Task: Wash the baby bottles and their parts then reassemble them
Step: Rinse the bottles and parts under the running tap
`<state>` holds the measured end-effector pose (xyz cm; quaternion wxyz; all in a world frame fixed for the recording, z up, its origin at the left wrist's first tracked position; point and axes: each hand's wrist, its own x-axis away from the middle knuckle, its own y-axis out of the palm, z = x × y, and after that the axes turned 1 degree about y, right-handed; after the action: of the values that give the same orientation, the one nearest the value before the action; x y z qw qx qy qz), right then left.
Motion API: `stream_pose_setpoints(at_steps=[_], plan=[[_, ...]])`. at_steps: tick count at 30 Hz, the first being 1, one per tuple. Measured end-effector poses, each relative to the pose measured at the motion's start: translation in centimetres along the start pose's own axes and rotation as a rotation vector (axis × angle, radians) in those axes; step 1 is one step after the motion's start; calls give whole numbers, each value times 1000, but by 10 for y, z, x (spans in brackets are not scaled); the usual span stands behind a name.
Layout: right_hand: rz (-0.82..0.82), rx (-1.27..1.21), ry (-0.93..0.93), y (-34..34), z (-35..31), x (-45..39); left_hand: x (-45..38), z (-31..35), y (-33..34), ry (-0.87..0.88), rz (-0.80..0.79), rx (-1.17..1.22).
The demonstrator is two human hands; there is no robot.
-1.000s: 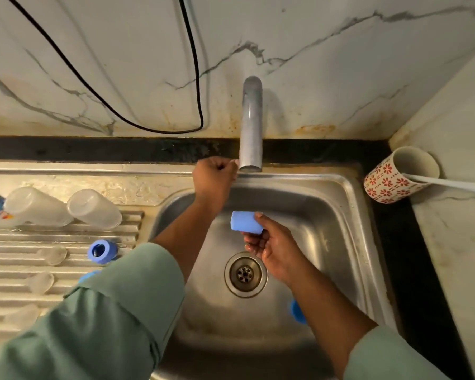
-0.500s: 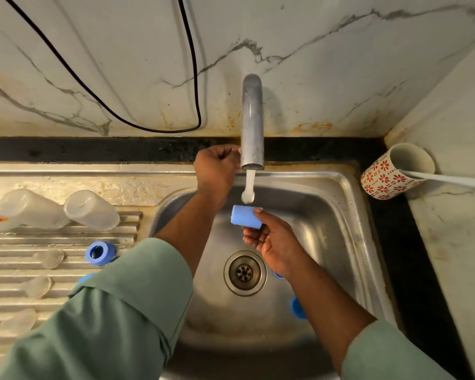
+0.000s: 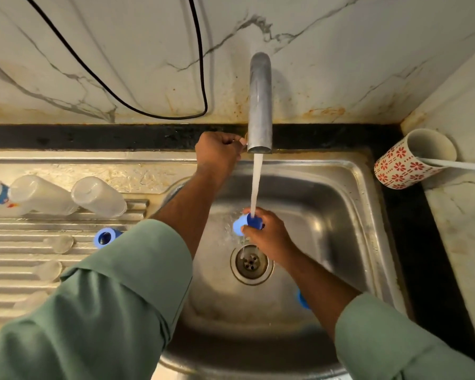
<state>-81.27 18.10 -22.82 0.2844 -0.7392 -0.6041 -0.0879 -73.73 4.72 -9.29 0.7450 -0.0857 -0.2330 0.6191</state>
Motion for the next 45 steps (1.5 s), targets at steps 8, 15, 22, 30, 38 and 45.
stream_pose_setpoints(at_steps=[8, 15, 22, 30, 38, 45], plan=[[28, 307, -171, -21, 3, -18, -6, 10, -12, 49, -40, -165], [57, 362, -115, -6, 11, -19, -1, 10, -9, 85, -20, -201], [-86, -52, 100, -15, 1, -29, 2, 13, -9, 83, -16, -233], [-121, -1398, 540, -1, 7, -29, 2, 10, -9, 122, 9, -239], [1, -975, 601, 12, -3, -38, 1, 8, -10, 95, -13, -254], [-275, 565, -62, -2, -2, -49, -2, 9, -7, 36, -8, -248]])
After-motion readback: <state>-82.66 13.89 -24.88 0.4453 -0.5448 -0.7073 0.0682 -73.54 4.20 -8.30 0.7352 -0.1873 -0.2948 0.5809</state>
